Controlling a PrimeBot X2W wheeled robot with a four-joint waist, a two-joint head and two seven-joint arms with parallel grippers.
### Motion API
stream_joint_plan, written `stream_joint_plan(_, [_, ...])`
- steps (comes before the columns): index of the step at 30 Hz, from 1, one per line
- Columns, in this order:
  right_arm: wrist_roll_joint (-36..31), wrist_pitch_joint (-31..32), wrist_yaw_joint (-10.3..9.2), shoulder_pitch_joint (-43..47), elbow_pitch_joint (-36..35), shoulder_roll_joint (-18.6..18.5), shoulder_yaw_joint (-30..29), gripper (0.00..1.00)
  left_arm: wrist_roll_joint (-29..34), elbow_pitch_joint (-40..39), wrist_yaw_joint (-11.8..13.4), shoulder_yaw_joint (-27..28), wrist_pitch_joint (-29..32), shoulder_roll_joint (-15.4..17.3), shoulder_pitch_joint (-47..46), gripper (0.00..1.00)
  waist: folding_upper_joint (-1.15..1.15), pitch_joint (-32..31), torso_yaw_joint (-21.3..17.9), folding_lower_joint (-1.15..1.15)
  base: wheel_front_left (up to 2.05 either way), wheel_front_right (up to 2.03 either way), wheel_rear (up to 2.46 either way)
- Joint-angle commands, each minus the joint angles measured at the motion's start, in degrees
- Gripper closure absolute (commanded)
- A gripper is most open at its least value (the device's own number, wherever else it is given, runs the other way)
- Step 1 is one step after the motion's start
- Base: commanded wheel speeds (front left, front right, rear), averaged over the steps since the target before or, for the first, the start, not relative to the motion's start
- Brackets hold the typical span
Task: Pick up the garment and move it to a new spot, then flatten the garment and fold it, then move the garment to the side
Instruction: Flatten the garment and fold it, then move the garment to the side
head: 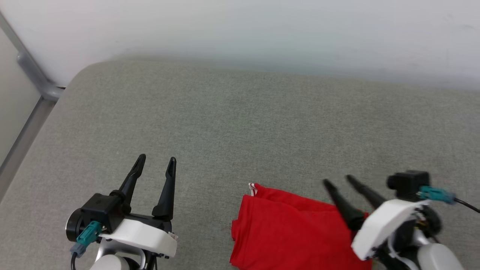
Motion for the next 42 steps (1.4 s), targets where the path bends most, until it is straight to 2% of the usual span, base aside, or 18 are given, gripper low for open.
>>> stream_joint_plan(1, [-3.98,-1.85,-0.03,1.32,-0.78,0.27,-2.72,0.0,0.26,0.13,0.3,0.18,-0.35,0.05,0.45,0.0,0.0,-0.62,-0.67,0.0,0.0,0.0,0.0])
stream_joint_plan(8, [-19.93,-10.47,-0.03,5.46,-6.14,2.38,-14.51,0.0,0.53,0.32,1.3,0.28,-0.11,0.6,1.83,0.0,0.0,-2.43,-2.98,0.0,0.0,0.0,0.0])
stream_joint_plan(11, [-23.95,-14.44,-0.03,7.0,-8.34,3.31,-17.28,0.0,0.44,0.57,1.65,0.6,-0.14,0.65,2.54,0.0,0.0,-3.25,-3.95,0.0,0.0,0.0,0.0])
stream_joint_plan(15, [-27.48,-17.9,-0.03,9.39,-10.77,4.4,-18.09,0.0,0.72,0.77,1.82,0.68,-0.22,0.42,3.32,0.0,0.0,-4.51,-5.02,0.0,0.0,0.0,0.0])
stream_joint_plan(19, [-28.3,-18.14,-0.03,12.79,-12.31,5.26,-17.77,0.0,0.23,1.44,1.6,0.97,-0.28,0.09,4.54,0.0,0.0,-5.7,-5.77,0.0,0.0,0.0,0.0])
stream_joint_plan(25, [-26.41,-16.52,-0.03,16.84,-13.95,5.86,-17.06,0.0,1.32,1.82,2.6,1.37,-0.35,-0.05,6.37,0.0,0.0,-6.86,-6.48,0.0,0.0,0.0,0.0])
stream_joint_plan(33, [-23.68,-15.12,-0.03,17.77,-14.71,5.9,-17.16,0.0,1.96,1.02,2.87,2.2,-0.39,-0.51,7.54,0.0,0.0,-7.22,-6.65,0.0,0.0,0.0,0.0])
stream_joint_plan(42, [-23.77,-12.44,-0.03,18.71,-13.87,5.9,-17.99,0.0,2.07,0.8,2.4,2.81,-0.4,-1.01,7.21,0.0,0.0,-7.16,-6.49,0.0,0.0,0.0,0.0])
